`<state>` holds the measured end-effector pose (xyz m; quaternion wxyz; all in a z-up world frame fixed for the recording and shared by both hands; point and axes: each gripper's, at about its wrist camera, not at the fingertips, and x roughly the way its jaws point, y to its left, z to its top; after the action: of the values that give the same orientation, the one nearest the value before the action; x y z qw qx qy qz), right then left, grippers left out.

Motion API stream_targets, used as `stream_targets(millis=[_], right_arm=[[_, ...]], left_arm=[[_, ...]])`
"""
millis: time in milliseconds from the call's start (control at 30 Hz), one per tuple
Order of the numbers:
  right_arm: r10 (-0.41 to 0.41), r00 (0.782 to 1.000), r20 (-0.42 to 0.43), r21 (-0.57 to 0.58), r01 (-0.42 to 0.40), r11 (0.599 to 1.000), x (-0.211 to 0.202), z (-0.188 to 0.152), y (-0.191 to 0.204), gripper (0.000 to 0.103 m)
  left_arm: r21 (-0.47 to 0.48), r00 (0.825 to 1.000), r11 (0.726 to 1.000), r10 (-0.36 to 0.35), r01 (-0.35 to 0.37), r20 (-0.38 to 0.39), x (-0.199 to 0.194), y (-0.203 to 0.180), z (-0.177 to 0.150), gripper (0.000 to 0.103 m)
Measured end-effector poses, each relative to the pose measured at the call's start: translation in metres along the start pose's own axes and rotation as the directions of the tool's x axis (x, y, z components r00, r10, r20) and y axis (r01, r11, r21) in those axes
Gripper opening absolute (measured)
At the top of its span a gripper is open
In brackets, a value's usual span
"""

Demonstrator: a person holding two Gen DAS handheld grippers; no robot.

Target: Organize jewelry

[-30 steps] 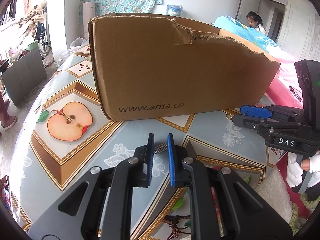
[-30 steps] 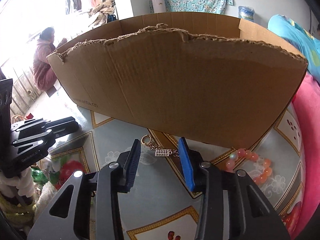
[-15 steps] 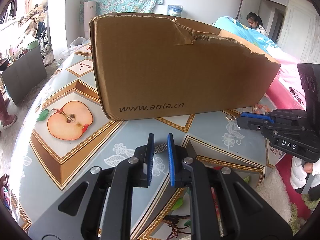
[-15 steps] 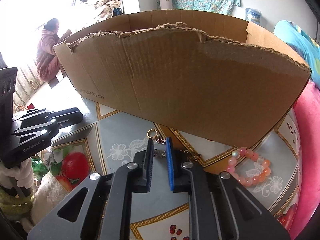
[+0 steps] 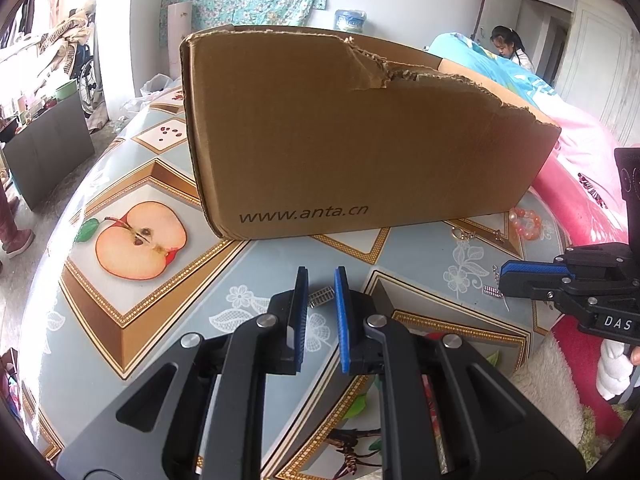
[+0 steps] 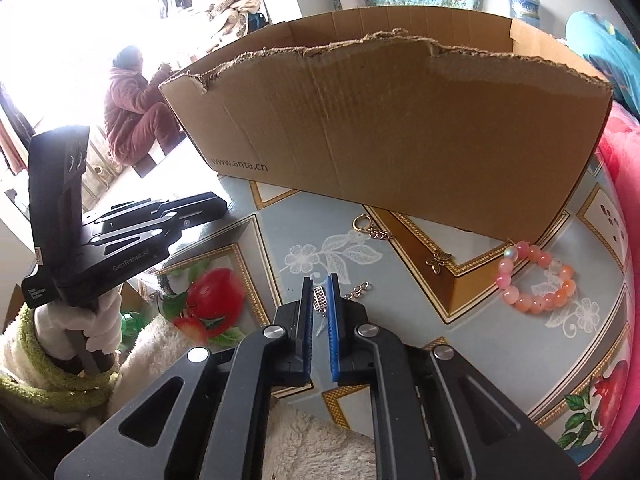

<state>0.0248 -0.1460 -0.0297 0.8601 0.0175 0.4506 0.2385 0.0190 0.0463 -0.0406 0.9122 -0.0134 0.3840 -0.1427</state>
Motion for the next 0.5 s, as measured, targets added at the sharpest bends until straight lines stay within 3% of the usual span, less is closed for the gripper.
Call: stream_targets(millis=[33,67,100,433,500], right_arm=[[-0.010,1.000,0.003,0.008,0.010,1.000,-0.004,-0.002,-0.003,0.020],[-0.019,1.000,0.006,0.016,0.018,1.000,-0.006,-0.002,-0.005,0.035],[-0.029,1.000,0.010,0.018,0.028,0.999,-0.008,-0.005,-0.004,0.041],[-0.106,0.994,0.008,-0.071,0.106,0.992,0.007,-0.003,0.013,0.041],[-0.133,0.991,0.012,-0.111,0.133,0.985,0.009,-0.003,0.022,0.035]], left_arm=[[0.000,1.000,1.000,0.001,-0.001,0.000,0.000,0.000,0.000,0.012],[0.000,1.000,1.000,0.001,-0.001,0.001,0.000,0.000,0.000,0.012],[0.000,1.000,1.000,0.001,-0.001,0.001,0.000,0.000,0.000,0.012],[0.002,1.000,1.000,0.000,0.000,-0.001,0.000,0.001,0.000,0.012],[0.001,1.000,1.000,0.000,0.000,0.000,-0.001,0.000,0.000,0.012]])
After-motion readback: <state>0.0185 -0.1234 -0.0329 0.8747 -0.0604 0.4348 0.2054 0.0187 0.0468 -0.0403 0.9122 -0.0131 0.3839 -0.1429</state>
